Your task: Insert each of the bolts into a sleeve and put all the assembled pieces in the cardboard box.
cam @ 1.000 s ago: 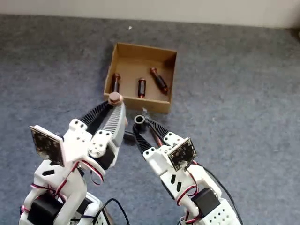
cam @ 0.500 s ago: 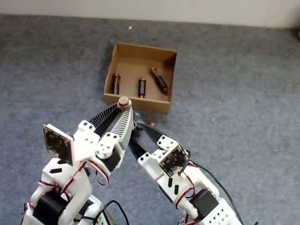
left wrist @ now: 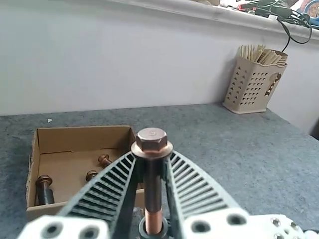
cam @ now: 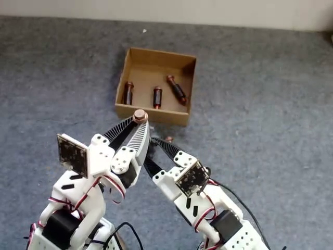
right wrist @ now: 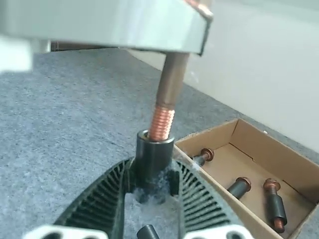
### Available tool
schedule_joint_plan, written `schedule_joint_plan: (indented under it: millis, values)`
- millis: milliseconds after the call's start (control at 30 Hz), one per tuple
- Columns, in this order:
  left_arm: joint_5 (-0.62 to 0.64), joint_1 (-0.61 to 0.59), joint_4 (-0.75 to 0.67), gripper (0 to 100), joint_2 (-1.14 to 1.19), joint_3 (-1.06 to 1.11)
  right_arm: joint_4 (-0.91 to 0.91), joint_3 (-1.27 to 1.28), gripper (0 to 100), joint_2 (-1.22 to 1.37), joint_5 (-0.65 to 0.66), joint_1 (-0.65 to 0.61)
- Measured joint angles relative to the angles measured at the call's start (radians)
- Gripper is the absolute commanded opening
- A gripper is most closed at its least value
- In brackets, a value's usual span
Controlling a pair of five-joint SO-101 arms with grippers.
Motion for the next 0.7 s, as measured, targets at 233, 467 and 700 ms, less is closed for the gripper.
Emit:
schedule_joint_plan:
  millis: [233,467,700]
  values:
    - [0.000,0.000,0.069,21,0.014,0.031,0.000,0.000,0.6,-0.002,0.000,0.034]
    - [-0.005,0.002,0.193,22,0.011,0.021,0.000,0.000,0.5,-0.002,0.002,0.074]
    - [-0.100,-0.005,0.193,21,0.006,-0.026,0.000,0.009,0.5,-0.002,0.002,0.084]
